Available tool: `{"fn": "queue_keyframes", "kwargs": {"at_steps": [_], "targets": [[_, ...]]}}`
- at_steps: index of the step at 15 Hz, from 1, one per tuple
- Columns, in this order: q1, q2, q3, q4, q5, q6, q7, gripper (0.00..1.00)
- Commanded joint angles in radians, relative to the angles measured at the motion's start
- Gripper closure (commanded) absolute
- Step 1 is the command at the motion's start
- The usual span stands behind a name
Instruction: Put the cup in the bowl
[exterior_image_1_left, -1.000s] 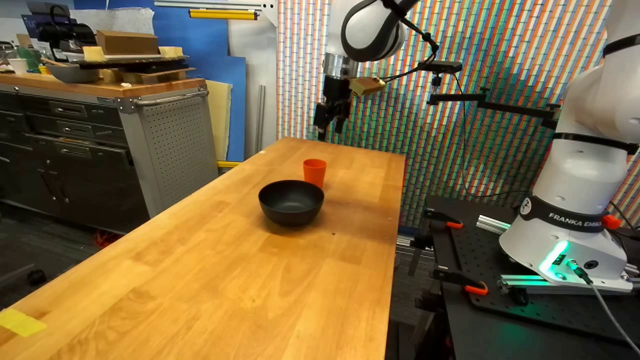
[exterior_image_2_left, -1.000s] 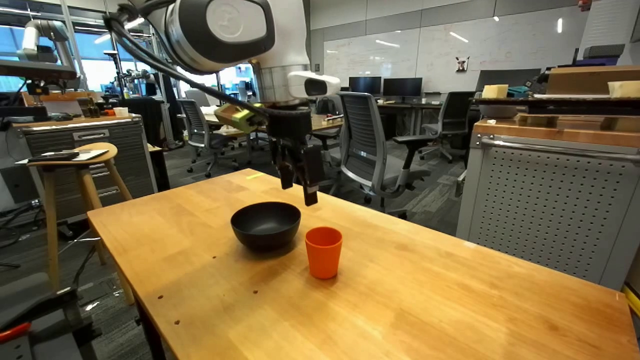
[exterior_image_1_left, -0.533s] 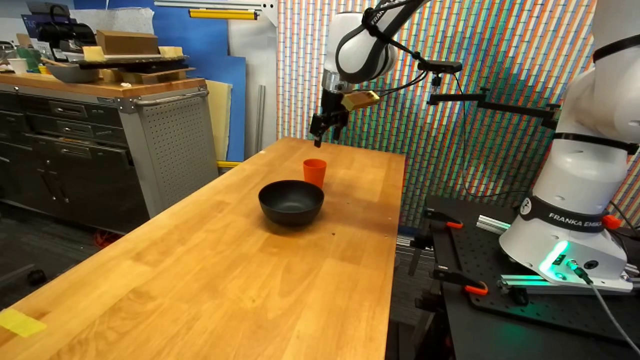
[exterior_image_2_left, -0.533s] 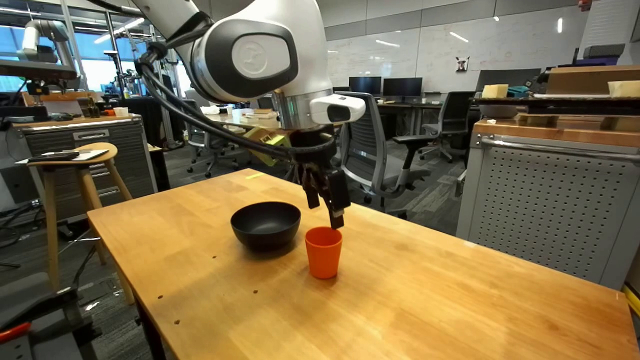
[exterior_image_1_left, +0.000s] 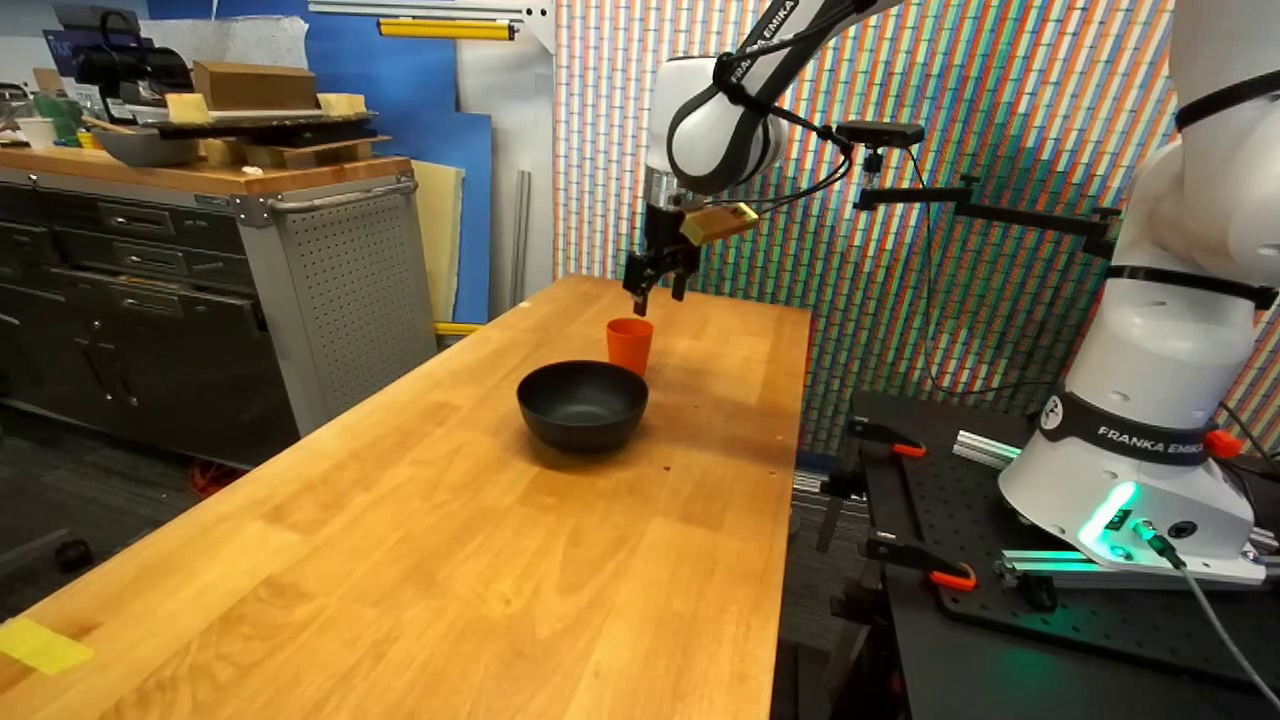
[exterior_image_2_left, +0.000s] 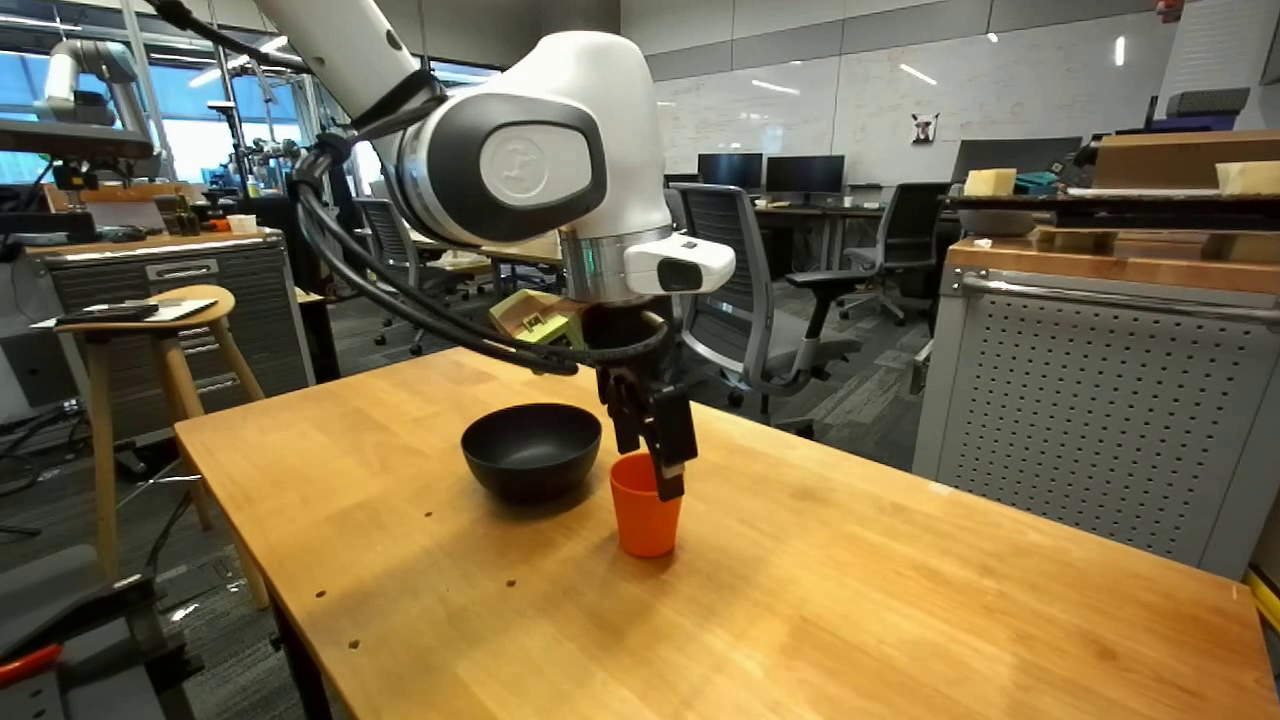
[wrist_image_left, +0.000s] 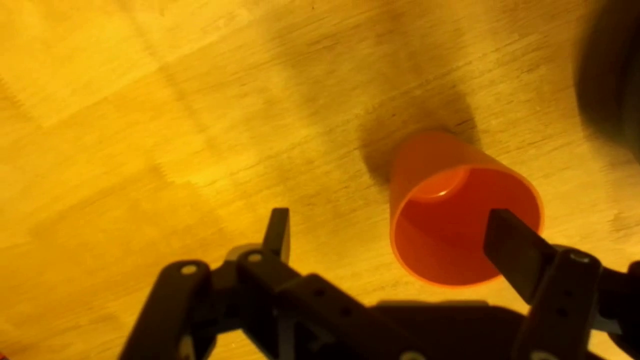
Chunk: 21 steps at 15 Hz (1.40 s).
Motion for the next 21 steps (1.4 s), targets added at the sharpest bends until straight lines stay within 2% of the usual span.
{"fn": "queue_keyframes", "kwargs": {"at_steps": [1, 6, 7, 8, 16, 17, 20, 21], "targets": [[0.015, 0.050, -0.024, 0.016, -0.028, 0.022, 0.040, 0.00], [0.010, 0.109, -0.002, 0.015, 0.004, 0.095, 0.010, 0.00], [0.008, 0.118, 0.005, 0.014, 0.010, 0.113, 0.002, 0.09], [0.010, 0.125, 0.012, 0.016, 0.015, 0.125, 0.000, 0.27], [0.005, 0.142, 0.035, 0.026, 0.053, 0.158, -0.008, 0.88], [0.005, 0.142, 0.033, 0.027, 0.054, 0.156, -0.008, 0.93], [0.023, 0.111, 0.014, 0.010, 0.034, 0.143, 0.006, 0.96], [0.030, 0.094, 0.007, 0.002, 0.025, 0.135, 0.010, 0.92]]}}
